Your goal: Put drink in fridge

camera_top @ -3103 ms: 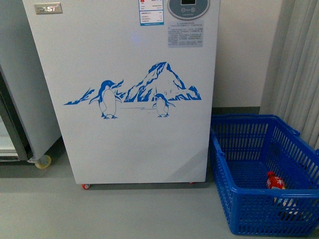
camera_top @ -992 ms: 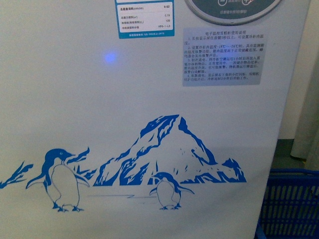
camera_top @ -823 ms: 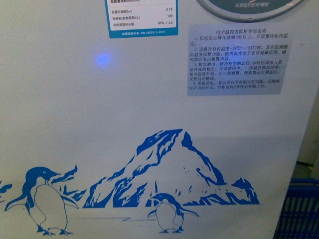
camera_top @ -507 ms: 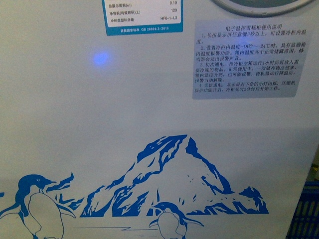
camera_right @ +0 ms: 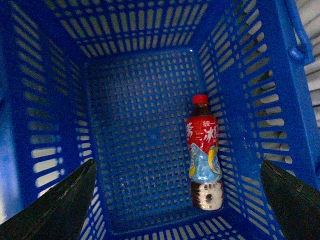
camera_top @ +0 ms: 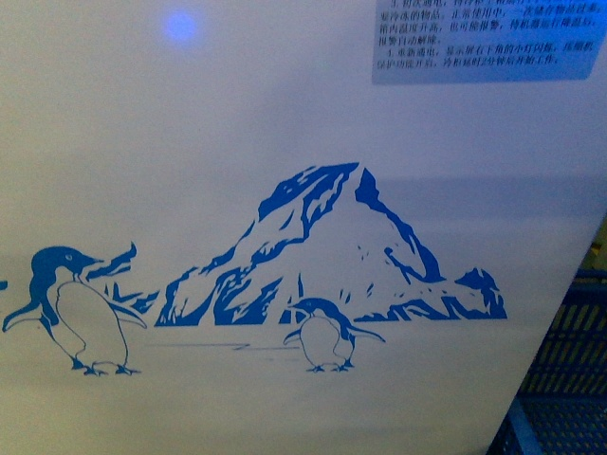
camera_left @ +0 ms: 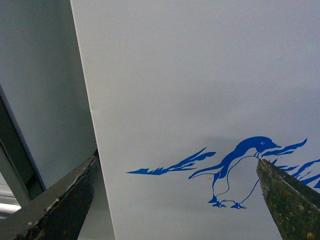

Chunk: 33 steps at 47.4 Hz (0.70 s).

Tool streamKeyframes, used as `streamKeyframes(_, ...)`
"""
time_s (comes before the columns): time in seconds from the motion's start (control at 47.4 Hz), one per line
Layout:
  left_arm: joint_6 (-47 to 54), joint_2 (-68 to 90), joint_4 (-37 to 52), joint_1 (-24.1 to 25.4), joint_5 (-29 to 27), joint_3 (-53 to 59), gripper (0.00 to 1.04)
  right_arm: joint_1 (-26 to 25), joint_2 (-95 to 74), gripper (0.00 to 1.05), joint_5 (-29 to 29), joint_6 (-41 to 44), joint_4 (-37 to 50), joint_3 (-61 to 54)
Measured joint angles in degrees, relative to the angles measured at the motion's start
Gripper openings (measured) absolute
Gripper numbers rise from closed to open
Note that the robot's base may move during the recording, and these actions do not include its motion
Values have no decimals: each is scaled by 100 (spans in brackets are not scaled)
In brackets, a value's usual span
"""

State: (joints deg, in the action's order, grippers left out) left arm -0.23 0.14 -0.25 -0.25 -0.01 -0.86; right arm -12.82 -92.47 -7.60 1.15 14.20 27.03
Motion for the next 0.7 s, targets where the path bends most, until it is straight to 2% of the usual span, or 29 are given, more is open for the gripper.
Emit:
streamKeyframes(0.359, 0, 0, 0, 0, 0, 0, 97, -575, -3893, 98, -315, 492, 1672, 1261)
streamKeyframes(0.697, 0, 0, 0, 0, 0, 0, 97, -1062, -5923, 98, -466, 1215, 1952, 2524)
